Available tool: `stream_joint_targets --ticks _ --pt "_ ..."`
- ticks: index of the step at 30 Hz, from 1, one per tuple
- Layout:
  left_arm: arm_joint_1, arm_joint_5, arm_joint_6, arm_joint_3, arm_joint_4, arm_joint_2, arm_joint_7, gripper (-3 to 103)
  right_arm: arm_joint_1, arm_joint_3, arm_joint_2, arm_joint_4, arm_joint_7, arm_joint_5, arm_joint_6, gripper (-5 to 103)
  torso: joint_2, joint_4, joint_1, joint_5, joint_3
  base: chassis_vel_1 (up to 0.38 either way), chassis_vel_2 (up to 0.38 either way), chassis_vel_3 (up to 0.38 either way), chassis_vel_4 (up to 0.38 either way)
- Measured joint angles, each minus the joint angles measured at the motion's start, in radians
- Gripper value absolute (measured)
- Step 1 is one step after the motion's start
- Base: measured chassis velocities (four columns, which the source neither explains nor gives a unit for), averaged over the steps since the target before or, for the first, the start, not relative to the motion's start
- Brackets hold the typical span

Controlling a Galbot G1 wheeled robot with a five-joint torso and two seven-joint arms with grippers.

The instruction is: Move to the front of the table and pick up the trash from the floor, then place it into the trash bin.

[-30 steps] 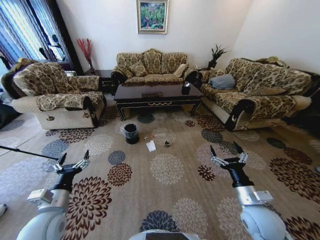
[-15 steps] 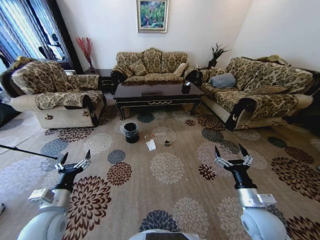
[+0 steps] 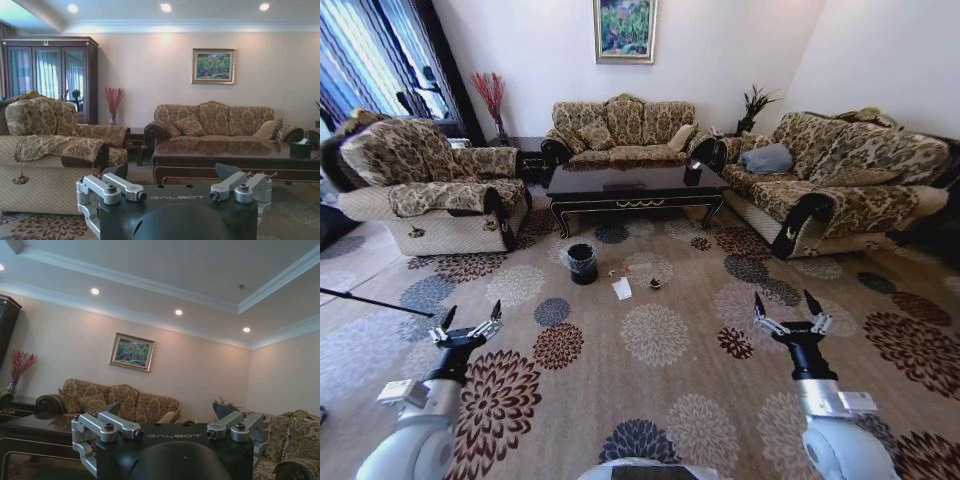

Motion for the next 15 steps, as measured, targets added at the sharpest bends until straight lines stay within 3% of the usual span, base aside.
stream_joint_targets --ticks 15 --pt "0.016 -0.003 -0.02 -0.006 -0.004 -0.004 0.007 100 0.007 -0.002 -0.013 -0.001 0.006 -0.001 -0.004 100 -0.053 0.0 -0.023 0.0 -0.029 0.0 0.0 0.0 0.0"
